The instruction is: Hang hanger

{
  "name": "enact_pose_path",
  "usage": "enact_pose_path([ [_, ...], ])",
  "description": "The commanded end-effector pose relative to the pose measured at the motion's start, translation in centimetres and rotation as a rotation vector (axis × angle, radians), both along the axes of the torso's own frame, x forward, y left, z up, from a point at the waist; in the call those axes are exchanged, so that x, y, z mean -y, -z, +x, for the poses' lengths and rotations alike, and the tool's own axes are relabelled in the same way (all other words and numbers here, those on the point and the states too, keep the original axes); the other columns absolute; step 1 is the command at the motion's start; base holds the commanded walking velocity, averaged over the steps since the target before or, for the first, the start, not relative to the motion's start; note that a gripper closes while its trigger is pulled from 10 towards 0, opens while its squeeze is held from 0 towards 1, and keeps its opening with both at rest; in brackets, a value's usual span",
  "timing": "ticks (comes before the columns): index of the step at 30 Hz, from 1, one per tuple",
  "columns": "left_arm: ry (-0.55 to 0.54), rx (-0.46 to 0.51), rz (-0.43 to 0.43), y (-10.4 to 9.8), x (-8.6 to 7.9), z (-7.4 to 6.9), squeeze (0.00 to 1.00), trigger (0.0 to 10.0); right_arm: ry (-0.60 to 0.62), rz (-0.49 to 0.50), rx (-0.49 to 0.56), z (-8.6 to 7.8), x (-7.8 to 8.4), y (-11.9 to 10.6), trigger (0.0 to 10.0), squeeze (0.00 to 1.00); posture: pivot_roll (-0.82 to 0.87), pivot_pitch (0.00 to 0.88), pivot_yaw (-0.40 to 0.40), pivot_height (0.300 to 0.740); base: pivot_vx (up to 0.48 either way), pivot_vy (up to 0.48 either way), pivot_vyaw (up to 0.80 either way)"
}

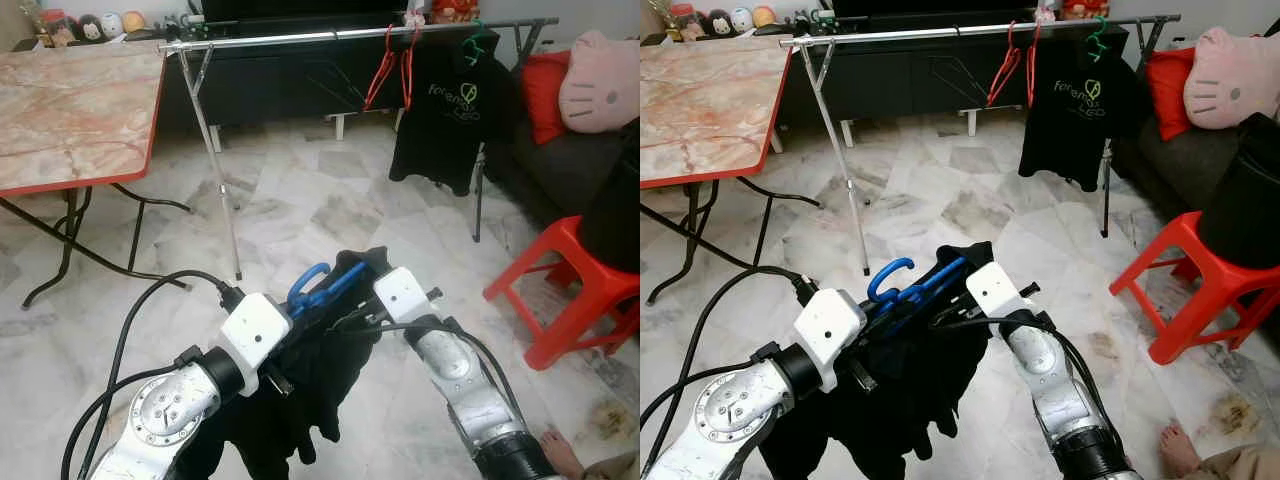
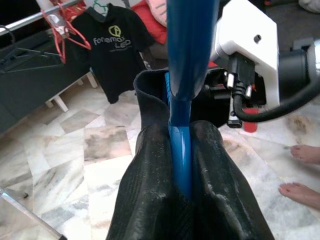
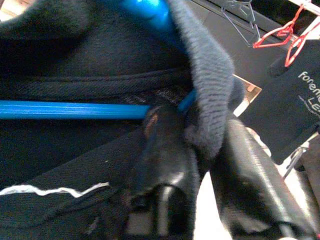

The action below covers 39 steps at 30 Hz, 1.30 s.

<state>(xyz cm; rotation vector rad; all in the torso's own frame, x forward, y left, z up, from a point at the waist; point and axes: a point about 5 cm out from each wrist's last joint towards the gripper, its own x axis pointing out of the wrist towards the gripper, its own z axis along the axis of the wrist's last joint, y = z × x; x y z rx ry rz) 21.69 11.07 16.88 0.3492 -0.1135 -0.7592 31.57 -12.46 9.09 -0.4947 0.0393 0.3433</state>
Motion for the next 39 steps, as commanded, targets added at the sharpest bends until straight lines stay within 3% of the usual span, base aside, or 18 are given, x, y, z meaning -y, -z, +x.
enact_pose_path([
  [1, 0.063, 0.013, -0.002, -0.6, 0.6, -0.8, 0.00, 10.0, -0.001, -0.007, 0.006, 0.4, 0.0, -0.3, 0.0, 0.00, -0.01, 0.077, -0.016, 0.740, 0.000, 0.000, 0.00],
  [12, 0.102, -0.028, 0.100, 0.6, -0.9, -1.6, 0.00, 10.0, -0.017, -0.010, 0.017, 0.6, 0.1, -0.6, 0.0, 0.00, -0.01, 0.065, -0.014, 0.740, 0.000, 0.000, 0.00],
  [17, 0.147, -0.074, 0.176, 1.2, -2.2, -2.3, 0.00, 10.0, -0.031, -0.019, 0.016, 0.6, 0.2, -0.7, 0.0, 0.00, -0.01, 0.060, -0.020, 0.740, 0.000, 0.000, 0.00],
  [20, 0.149, -0.100, 0.272, 2.3, -3.3, -2.8, 0.00, 10.0, -0.038, -0.025, 0.015, 0.7, 0.2, -0.7, 0.0, 0.00, 0.00, 0.060, -0.021, 0.740, 0.000, 0.000, 0.00],
  [24, 0.064, -0.100, 0.338, 3.2, -4.7, -2.3, 0.00, 10.0, -0.047, -0.022, 0.011, 0.8, 0.0, -0.8, 0.0, 0.00, 0.00, 0.063, -0.020, 0.740, 0.000, 0.000, 0.00],
  [28, -0.152, -0.052, 0.380, 3.7, -6.3, -0.6, 0.00, 10.0, -0.066, -0.018, 0.004, 0.6, -0.4, -0.7, 0.0, 0.00, 0.00, 0.067, -0.024, 0.740, 0.000, 0.000, 0.00],
  [33, -0.157, -0.004, 0.311, 3.2, -6.5, -0.7, 0.00, 10.0, -0.072, -0.024, -0.011, 0.4, -0.2, -0.4, 0.0, 0.00, -0.01, 0.069, -0.025, 0.740, 0.000, 0.000, 0.00],
  [37, -0.057, 0.009, 0.133, 1.0, -6.6, -1.5, 0.00, 10.0, -0.067, -0.046, -0.029, 0.5, 0.5, -0.1, 0.0, 0.00, 0.00, 0.075, -0.032, 0.740, 0.000, 0.000, 0.00],
  [39, 0.006, -0.028, 0.140, 1.0, -6.8, -1.9, 0.00, 10.0, -0.066, -0.049, -0.031, 0.5, 0.5, 0.0, 0.0, 0.00, 0.00, 0.075, -0.032, 0.740, 0.000, 0.000, 0.00],
])
